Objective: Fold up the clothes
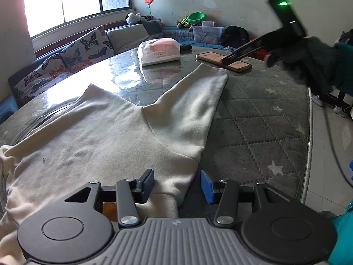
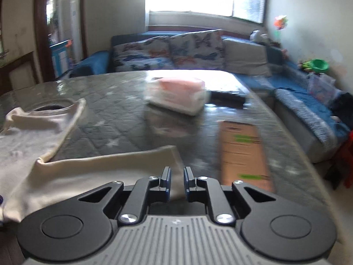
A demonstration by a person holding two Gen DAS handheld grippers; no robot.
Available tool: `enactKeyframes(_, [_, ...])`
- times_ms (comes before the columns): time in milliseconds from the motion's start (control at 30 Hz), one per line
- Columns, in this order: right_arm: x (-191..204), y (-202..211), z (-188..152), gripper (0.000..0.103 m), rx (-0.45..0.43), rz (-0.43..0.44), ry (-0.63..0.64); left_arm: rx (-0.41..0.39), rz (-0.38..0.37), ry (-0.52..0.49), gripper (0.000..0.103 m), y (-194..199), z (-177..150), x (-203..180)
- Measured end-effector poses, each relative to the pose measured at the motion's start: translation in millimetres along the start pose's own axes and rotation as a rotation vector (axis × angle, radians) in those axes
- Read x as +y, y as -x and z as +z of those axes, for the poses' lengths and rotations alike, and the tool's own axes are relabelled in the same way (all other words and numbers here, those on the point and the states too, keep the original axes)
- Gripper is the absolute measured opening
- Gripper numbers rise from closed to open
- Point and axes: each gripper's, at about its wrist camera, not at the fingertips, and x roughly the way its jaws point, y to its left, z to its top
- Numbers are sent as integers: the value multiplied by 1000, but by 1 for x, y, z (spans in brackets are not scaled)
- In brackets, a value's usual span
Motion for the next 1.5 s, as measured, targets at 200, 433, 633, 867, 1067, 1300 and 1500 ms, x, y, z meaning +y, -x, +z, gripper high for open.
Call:
enactKeyframes(200, [5, -35, 3, 15, 23, -24, -12, -11, -35, 65, 53, 10, -3, 4])
enactKeyframes(433, [7, -23, 15, 16, 14, -72, 16, -103, 41, 162, 53, 34, 26, 63])
enactKeyframes(633, [50, -30, 55, 17, 12, 76, 132, -105, 301, 347, 52, 24, 44, 158])
enactKeyframes(867, [116, -80, 105, 19, 32, 230, 224, -71, 485, 532, 54, 5, 46, 251])
enactKeyframes(1067, [156, -136, 128, 28, 80, 264, 244, -8, 471, 625, 57, -21, 41, 295])
enactKeyframes(1300, [165, -170, 132, 26, 116, 260, 217, 13, 394, 620, 26, -33, 38, 310])
enactKeyframes(1500, [169, -161, 133, 7, 32, 233, 249, -75, 410, 580, 6, -27, 42, 311])
